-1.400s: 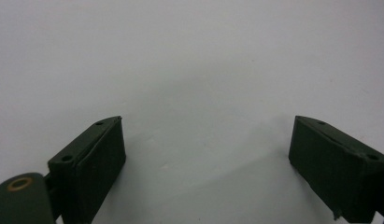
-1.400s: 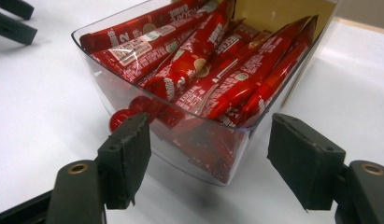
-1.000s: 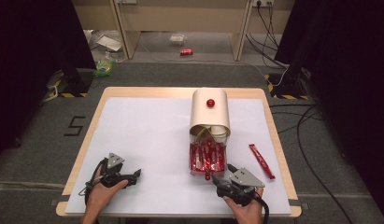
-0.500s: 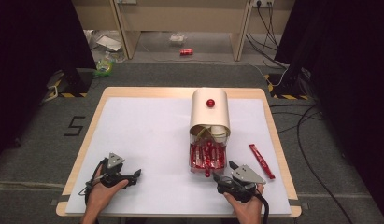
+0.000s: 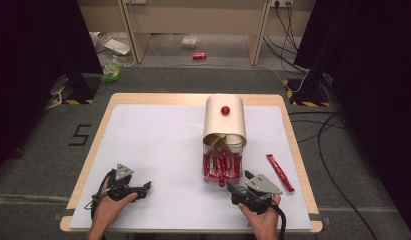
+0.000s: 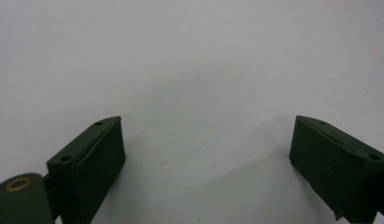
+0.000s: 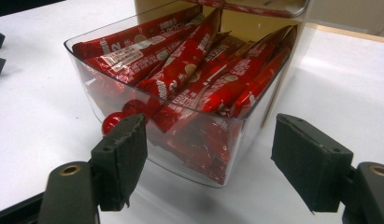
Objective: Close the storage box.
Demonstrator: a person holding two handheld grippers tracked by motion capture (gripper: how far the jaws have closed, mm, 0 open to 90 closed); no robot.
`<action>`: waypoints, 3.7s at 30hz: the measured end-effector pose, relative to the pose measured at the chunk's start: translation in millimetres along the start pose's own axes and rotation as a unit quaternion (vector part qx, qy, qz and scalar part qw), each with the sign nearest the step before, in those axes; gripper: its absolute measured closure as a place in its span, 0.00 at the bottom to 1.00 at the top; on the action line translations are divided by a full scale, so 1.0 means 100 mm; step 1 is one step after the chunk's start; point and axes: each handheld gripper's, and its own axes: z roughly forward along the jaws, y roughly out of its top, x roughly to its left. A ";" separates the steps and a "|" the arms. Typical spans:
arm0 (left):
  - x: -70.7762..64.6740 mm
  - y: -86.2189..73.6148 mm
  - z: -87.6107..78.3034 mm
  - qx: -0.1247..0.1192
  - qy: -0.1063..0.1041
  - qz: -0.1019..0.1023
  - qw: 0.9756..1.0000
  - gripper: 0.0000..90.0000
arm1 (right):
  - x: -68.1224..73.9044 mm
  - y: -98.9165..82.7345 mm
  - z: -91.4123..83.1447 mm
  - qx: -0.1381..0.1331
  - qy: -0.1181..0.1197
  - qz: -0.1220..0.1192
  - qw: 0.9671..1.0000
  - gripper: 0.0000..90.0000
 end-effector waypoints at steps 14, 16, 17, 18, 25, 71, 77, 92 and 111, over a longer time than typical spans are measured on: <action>0.00 0.00 0.00 0.001 0.000 0.000 1.000 0.11 | 0.04 0.01 0.08 -0.001 -0.003 0.001 1.000 0.29; 0.00 0.00 0.00 0.001 0.000 0.000 1.000 0.11 | 0.03 0.02 0.08 -0.001 -0.005 -0.001 1.000 0.29; 0.00 0.00 0.00 0.001 0.000 0.000 1.000 0.10 | 0.03 0.02 0.09 -0.002 -0.006 0.000 1.000 0.29; 0.00 0.00 0.00 0.001 0.000 0.001 1.000 0.11 | 0.02 0.02 0.10 -0.002 -0.008 0.002 1.000 0.29; 0.00 0.00 0.00 0.001 0.001 0.001 1.000 0.11 | 0.00 0.03 0.14 -0.006 -0.013 0.011 1.000 0.28; 0.00 0.00 0.00 0.001 0.001 0.001 1.000 0.11 | -0.12 0.10 0.34 -0.016 -0.028 0.002 0.999 0.27; 0.00 0.00 0.00 0.001 0.001 0.001 1.000 0.11 | -0.12 0.11 0.36 -0.017 -0.032 0.002 0.999 0.27; 0.00 0.00 0.00 0.000 0.001 0.001 1.000 0.11 | -0.15 0.14 0.42 -0.019 -0.038 -0.004 0.999 0.27; 0.00 0.00 0.00 0.001 0.001 0.001 1.000 0.11 | -0.19 0.18 0.48 -0.016 -0.043 0.002 0.999 0.26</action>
